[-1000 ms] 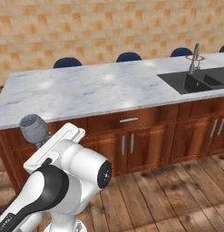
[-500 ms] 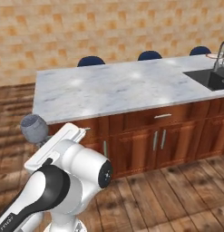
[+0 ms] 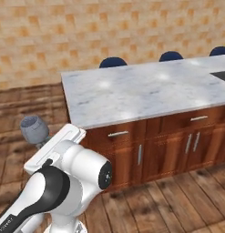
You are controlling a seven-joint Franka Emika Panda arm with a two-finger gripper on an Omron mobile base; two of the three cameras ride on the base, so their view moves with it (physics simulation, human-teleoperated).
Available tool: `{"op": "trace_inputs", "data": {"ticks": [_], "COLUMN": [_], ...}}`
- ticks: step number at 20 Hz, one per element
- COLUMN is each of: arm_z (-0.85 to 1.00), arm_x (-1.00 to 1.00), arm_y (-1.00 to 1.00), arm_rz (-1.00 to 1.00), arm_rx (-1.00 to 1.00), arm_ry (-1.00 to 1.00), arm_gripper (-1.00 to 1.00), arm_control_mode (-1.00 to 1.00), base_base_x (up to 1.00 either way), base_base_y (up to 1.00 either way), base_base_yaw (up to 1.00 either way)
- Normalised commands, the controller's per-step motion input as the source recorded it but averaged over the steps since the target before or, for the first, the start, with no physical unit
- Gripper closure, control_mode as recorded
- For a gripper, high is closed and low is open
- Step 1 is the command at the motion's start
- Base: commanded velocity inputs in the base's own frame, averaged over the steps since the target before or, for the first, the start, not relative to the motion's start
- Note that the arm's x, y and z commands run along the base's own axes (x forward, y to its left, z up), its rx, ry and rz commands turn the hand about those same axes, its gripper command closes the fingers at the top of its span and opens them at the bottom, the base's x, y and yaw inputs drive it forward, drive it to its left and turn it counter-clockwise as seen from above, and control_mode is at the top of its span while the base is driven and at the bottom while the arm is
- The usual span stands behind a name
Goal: Retrieve the wine glasses from the counter and place one next to each plate.
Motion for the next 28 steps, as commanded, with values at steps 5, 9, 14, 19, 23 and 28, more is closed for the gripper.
{"op": "trace_inputs", "data": {"ticks": [5,9,14,19,23,28], "arm_z": [0.00,0.00,0.00,0.00,0.00,0.00], "arm_x": [0.00,0.00,0.00,0.00,0.00,0.00], "arm_y": [0.00,0.00,0.00,0.00,0.00,0.00], "arm_rz": [0.00,0.00,0.00,0.00,0.00,0.00], "arm_rx": [0.00,0.00,0.00,0.00,0.00,0.00], "arm_ry": [0.00,0.00,0.00,0.00,0.00,0.00], "arm_gripper": [1.00,1.00,1.00,1.00,1.00,1.00], "arm_control_mode": [1.00,1.00,1.00,1.00,1.00,1.00], "base_base_x": [0.28,0.27,0.79,1.00,1.00,0.79], "base_base_y": [1.00,1.00,1.00,1.00,1.00,1.00], "base_base_yaw": [-0.03,-0.05,-0.05,-0.10,-0.14,-0.10]}}
